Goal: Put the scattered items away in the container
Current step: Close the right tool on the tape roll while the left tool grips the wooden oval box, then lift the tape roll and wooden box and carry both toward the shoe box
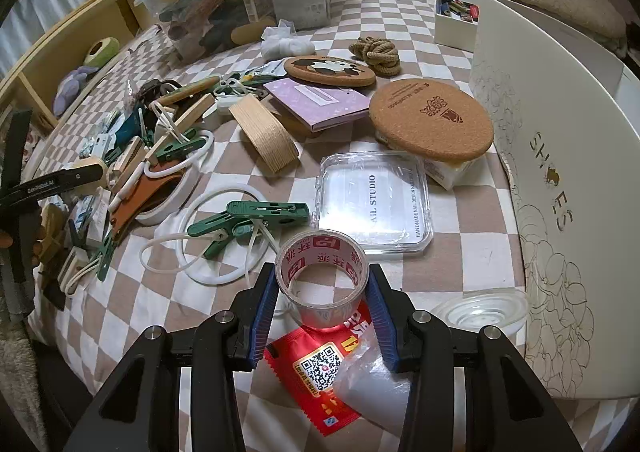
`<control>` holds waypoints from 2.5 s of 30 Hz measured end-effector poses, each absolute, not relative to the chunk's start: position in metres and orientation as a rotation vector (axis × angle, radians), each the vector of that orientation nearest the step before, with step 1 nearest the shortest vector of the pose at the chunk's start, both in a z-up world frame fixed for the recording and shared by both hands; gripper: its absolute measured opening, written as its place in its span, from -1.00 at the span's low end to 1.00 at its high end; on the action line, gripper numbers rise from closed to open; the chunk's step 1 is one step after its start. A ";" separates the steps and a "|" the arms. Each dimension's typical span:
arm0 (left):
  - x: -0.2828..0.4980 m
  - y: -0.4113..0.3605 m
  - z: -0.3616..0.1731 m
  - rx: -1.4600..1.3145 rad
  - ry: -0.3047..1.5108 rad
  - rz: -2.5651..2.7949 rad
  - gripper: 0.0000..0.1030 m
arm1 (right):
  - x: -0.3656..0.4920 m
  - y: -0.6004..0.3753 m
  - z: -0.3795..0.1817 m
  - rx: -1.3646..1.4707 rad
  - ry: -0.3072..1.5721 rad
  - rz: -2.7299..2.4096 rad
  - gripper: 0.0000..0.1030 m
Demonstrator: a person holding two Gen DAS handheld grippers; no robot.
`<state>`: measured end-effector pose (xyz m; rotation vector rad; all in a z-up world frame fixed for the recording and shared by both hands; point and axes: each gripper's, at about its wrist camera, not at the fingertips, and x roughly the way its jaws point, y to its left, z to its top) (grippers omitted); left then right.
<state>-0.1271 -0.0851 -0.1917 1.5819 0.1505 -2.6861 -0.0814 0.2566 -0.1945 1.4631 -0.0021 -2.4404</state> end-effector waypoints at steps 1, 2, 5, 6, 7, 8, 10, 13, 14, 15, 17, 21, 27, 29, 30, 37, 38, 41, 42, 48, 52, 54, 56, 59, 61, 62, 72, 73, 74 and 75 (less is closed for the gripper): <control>-0.127 -0.084 -0.192 1.581 0.129 -2.685 0.98 | -0.081 0.257 -0.195 1.463 -0.002 -2.440 -0.12; -0.127 -0.083 -0.193 1.577 0.114 -2.686 0.98 | -0.081 0.257 -0.194 1.462 -0.002 -2.441 -0.12; -0.127 -0.084 -0.191 1.553 0.108 -2.676 0.83 | -0.082 0.257 -0.194 1.460 -0.005 -2.442 -0.12; -0.127 -0.085 -0.191 1.554 0.122 -2.675 0.83 | -0.082 0.257 -0.194 1.459 -0.006 -2.442 -0.12; -0.127 -0.086 -0.191 1.555 0.131 -2.671 0.83 | -0.081 0.257 -0.193 1.456 -0.008 -2.444 -0.12; -0.126 -0.086 -0.190 1.553 0.137 -2.669 0.83 | -0.081 0.257 -0.192 1.451 -0.011 -2.445 -0.12; -0.124 -0.085 -0.189 1.545 0.150 -2.671 0.83 | -0.080 0.258 -0.190 1.439 -0.019 -2.449 -0.12; -0.120 -0.086 -0.186 1.534 0.176 -2.674 0.83 | -0.078 0.259 -0.185 1.414 -0.033 -2.458 -0.12; -0.119 -0.086 -0.184 1.525 0.182 -2.676 0.83 | -0.078 0.260 -0.184 1.405 -0.041 -2.458 -0.12; -0.117 -0.086 -0.182 1.515 0.186 -2.679 0.83 | -0.078 0.260 -0.183 1.394 -0.047 -2.456 -0.12; -0.114 -0.086 -0.178 1.502 0.201 -2.679 0.83 | -0.078 0.259 -0.180 1.371 -0.049 -2.453 -0.12; -0.106 -0.082 -0.173 1.480 0.221 -2.695 0.83 | -0.075 0.254 -0.174 1.324 -0.019 -2.463 -0.12; -0.094 -0.066 -0.162 1.457 0.219 -2.766 0.83 | -0.070 0.247 -0.166 1.268 0.025 -2.478 -0.12; -0.091 -0.058 -0.160 1.463 0.203 -2.787 0.83 | -0.068 0.246 -0.164 1.258 0.033 -2.477 -0.12; -0.090 -0.055 -0.160 1.462 0.196 -2.796 0.83 | -0.067 0.245 -0.164 1.253 0.034 -2.476 -0.12; -0.080 -0.034 -0.155 1.467 0.172 -2.855 0.83 | -0.063 0.243 -0.157 1.215 0.025 -2.470 -0.12; -0.079 -0.031 -0.155 1.468 0.166 -2.862 0.83 | -0.062 0.242 -0.156 1.212 0.024 -2.468 -0.12; -0.075 -0.023 -0.154 1.471 0.151 -2.879 0.83 | -0.060 0.241 -0.156 1.208 0.024 -2.465 -0.12; -0.074 -0.021 -0.154 1.473 0.147 -2.884 0.83 | -0.060 0.241 -0.155 1.207 0.025 -2.465 -0.12; -0.070 -0.007 -0.155 1.489 0.127 -2.912 0.83 | -0.058 0.241 -0.153 1.196 0.018 -2.469 -0.12; -0.067 0.001 -0.156 1.496 0.126 -2.925 0.83 | -0.056 0.243 -0.149 1.180 0.008 -2.477 -0.12; -0.066 0.002 -0.155 1.478 0.141 -2.926 0.83 | -0.054 0.243 -0.147 1.171 0.004 -2.481 -0.12; -0.065 0.005 -0.154 1.465 0.151 -2.933 0.83 | -0.053 0.244 -0.145 1.165 -0.004 -2.485 -0.12; -0.062 0.010 -0.151 1.449 0.163 -2.953 0.83 | -0.051 0.246 -0.142 1.154 -0.015 -2.499 -0.12; -0.060 0.013 -0.149 1.440 0.166 -2.965 0.83 | -0.048 0.248 -0.140 1.145 -0.026 -2.507 -0.12; -0.058 0.015 -0.149 1.439 0.165 -2.970 0.83 | -0.047 0.250 -0.139 1.144 -0.037 -2.506 -0.12; -0.040 0.040 -0.151 1.439 0.127 -3.006 0.83 | -0.026 0.267 -0.135 1.128 -0.130 -2.515 -0.12; -0.038 0.043 -0.151 1.437 0.124 -3.013 0.83 | -0.023 0.268 -0.134 1.124 -0.137 -2.517 -0.12; -0.036 0.045 -0.151 1.431 0.123 -3.018 0.83 | -0.020 0.271 -0.132 1.115 -0.148 -2.517 -0.12; -0.033 0.047 -0.151 1.425 0.121 -3.021 0.83 | -0.016 0.273 -0.131 1.103 -0.163 -2.517 -0.12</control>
